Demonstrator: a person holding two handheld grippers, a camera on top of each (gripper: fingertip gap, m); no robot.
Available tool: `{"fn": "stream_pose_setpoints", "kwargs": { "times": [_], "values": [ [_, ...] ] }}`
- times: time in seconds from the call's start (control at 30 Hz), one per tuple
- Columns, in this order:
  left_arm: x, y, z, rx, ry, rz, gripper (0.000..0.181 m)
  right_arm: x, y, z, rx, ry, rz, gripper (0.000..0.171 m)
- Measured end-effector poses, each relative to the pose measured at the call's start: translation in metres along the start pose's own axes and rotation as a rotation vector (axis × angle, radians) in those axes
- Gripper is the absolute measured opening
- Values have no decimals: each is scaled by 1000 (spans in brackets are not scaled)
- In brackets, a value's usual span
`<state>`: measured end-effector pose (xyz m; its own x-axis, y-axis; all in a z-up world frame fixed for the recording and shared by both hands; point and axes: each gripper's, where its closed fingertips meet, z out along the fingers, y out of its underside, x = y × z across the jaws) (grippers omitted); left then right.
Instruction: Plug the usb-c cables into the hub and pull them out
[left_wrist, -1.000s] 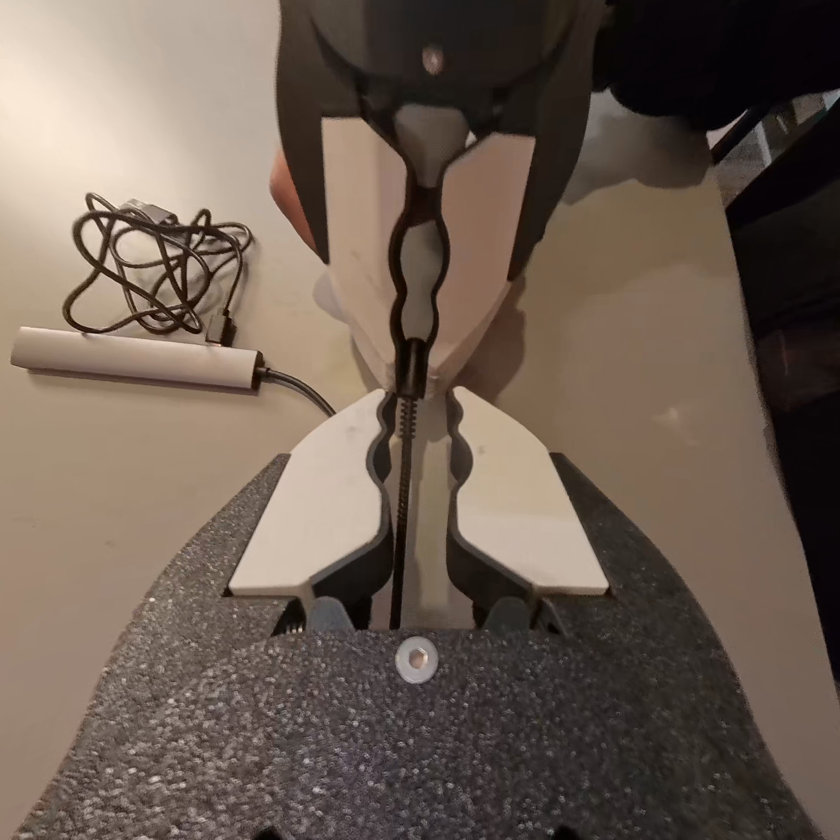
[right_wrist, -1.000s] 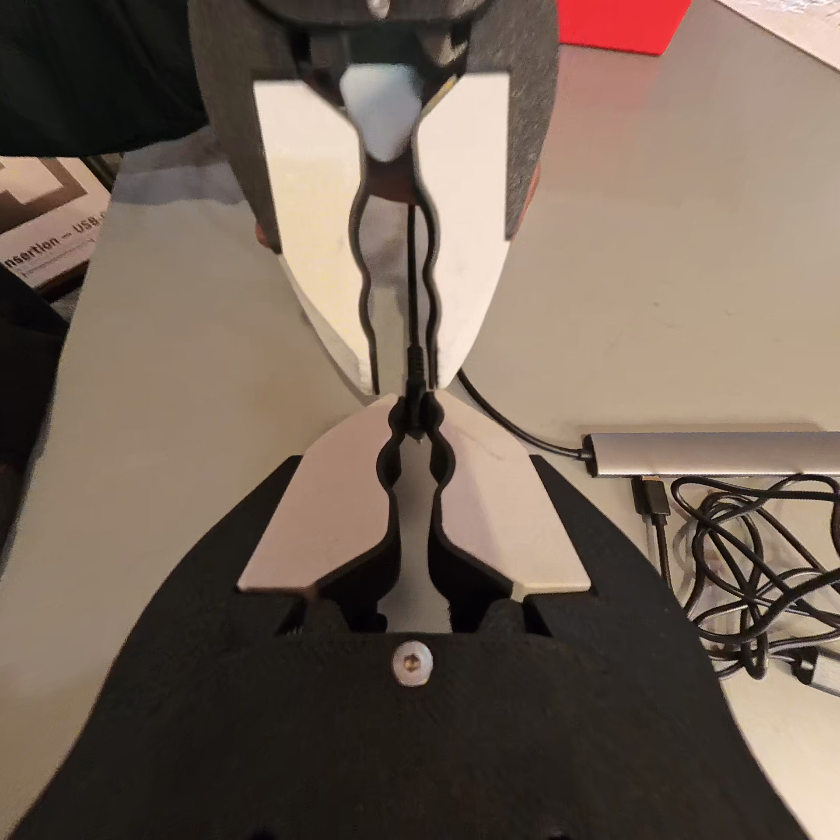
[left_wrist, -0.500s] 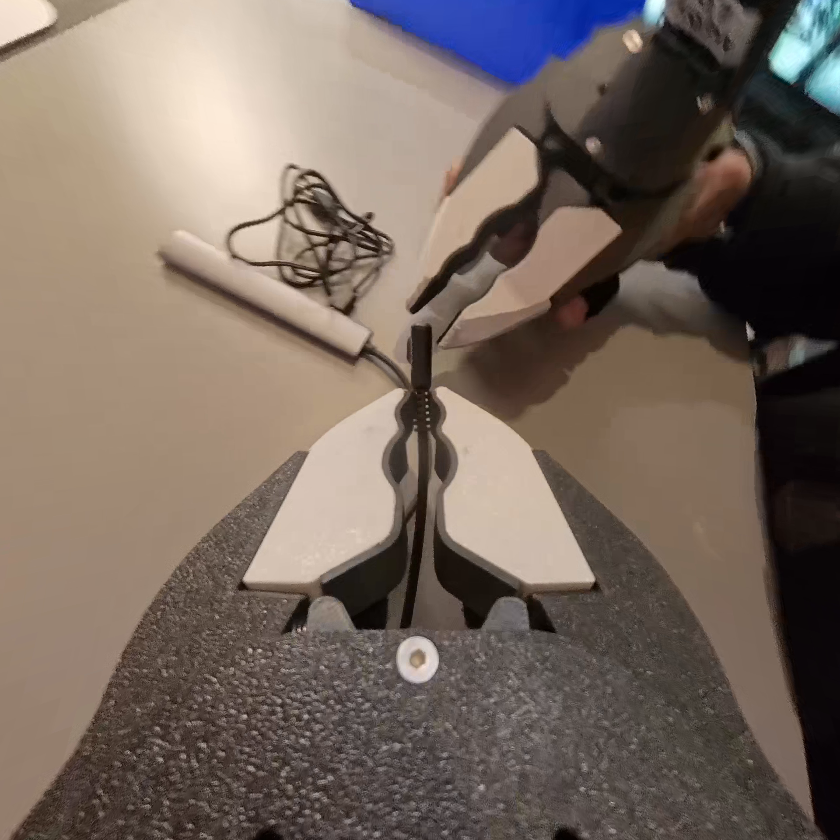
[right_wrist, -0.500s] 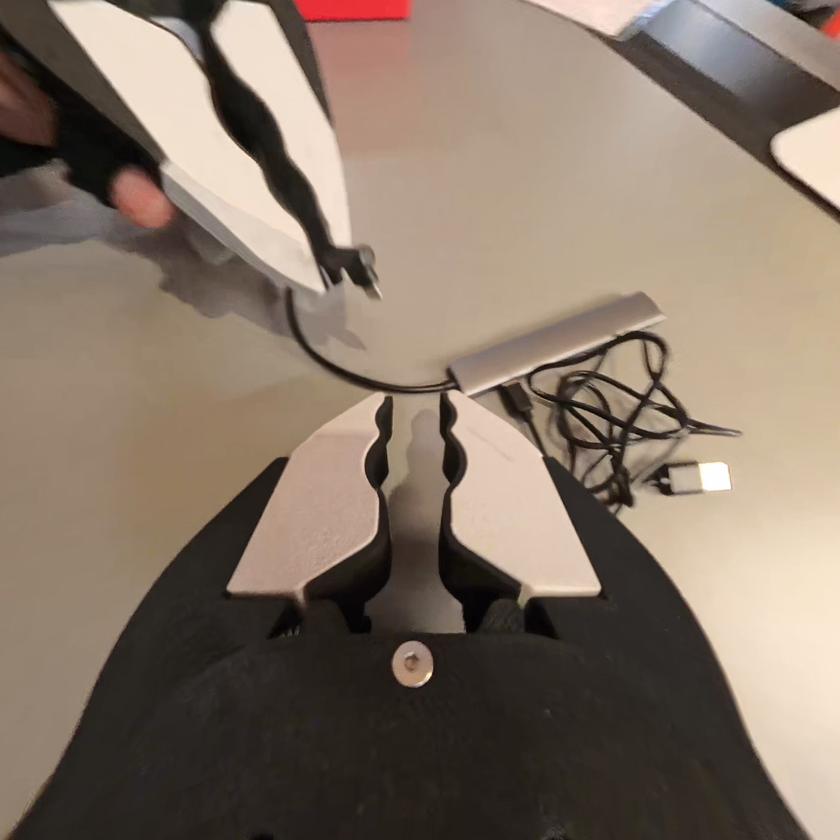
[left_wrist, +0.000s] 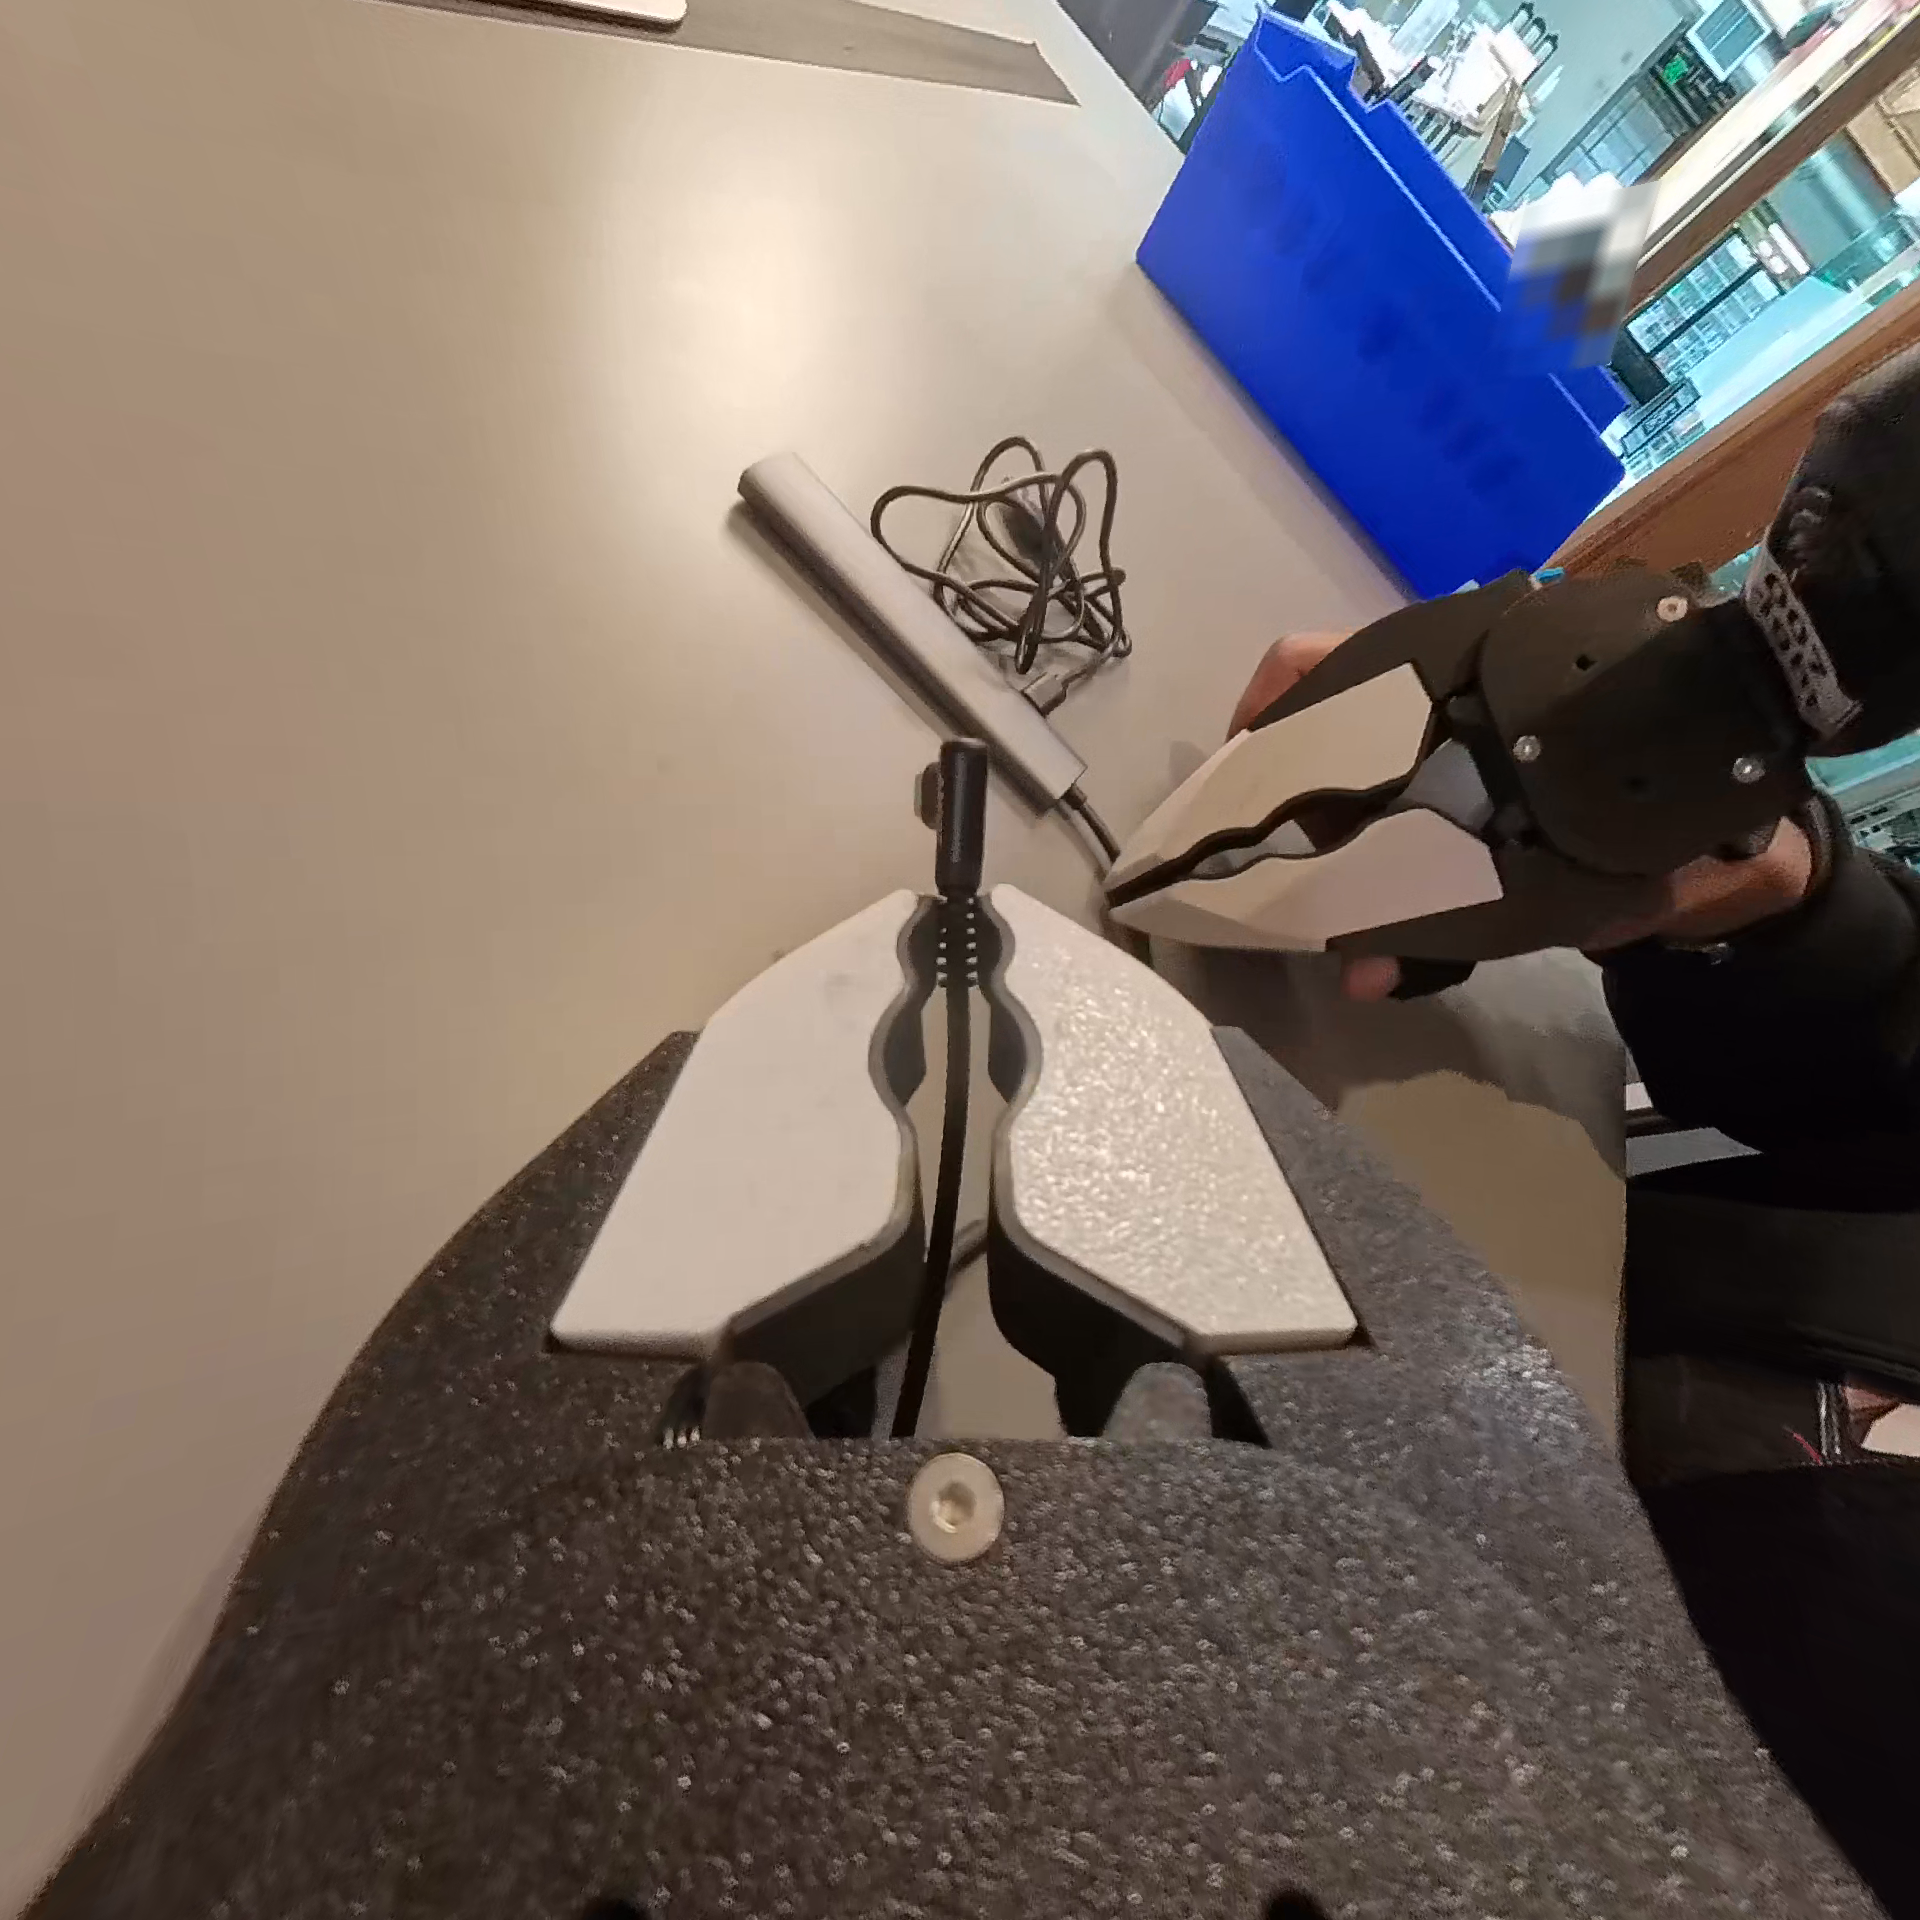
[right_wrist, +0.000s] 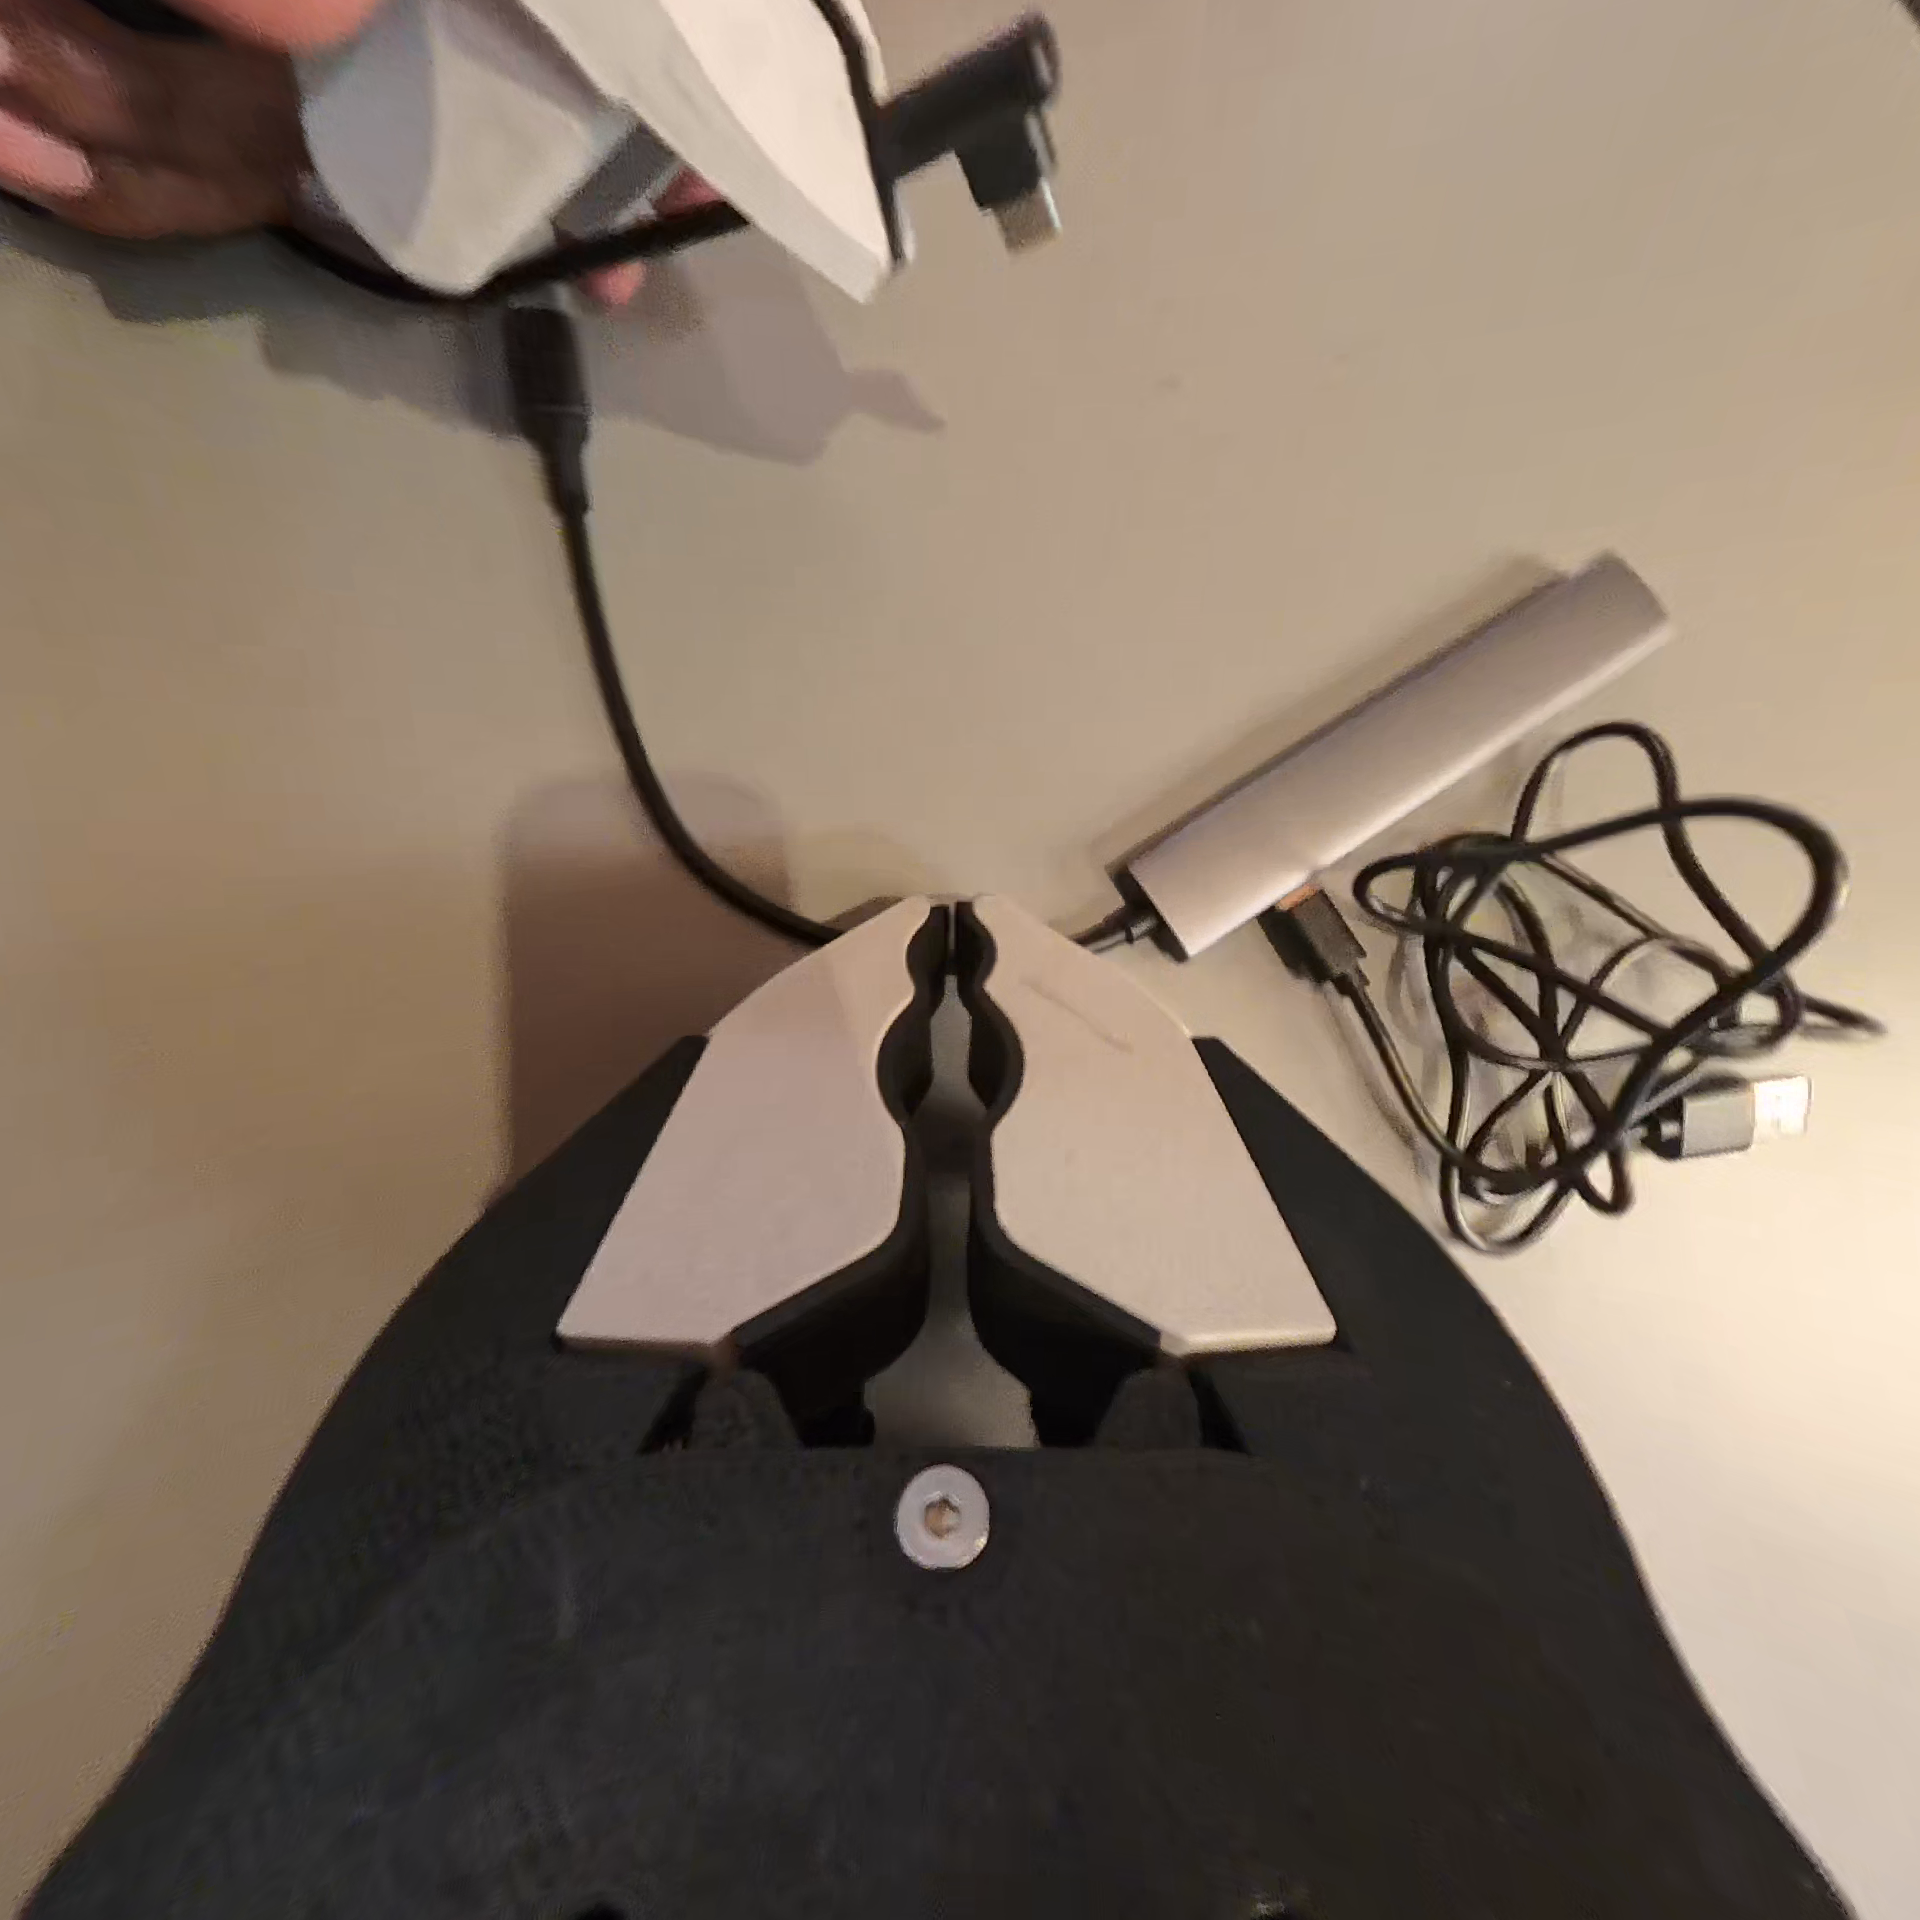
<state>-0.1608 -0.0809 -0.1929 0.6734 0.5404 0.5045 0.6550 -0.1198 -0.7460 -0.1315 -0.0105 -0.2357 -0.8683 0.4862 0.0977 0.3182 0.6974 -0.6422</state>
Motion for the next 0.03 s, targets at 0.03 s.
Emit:
{"fn": "stream_pose_setpoints", "kwargs": {
  "times": [0.03],
  "values": [
    [0, 1, -2, -1, -4, 1, 7, 2, 5, -4, -12, 3, -12, 3]
  ]
}}
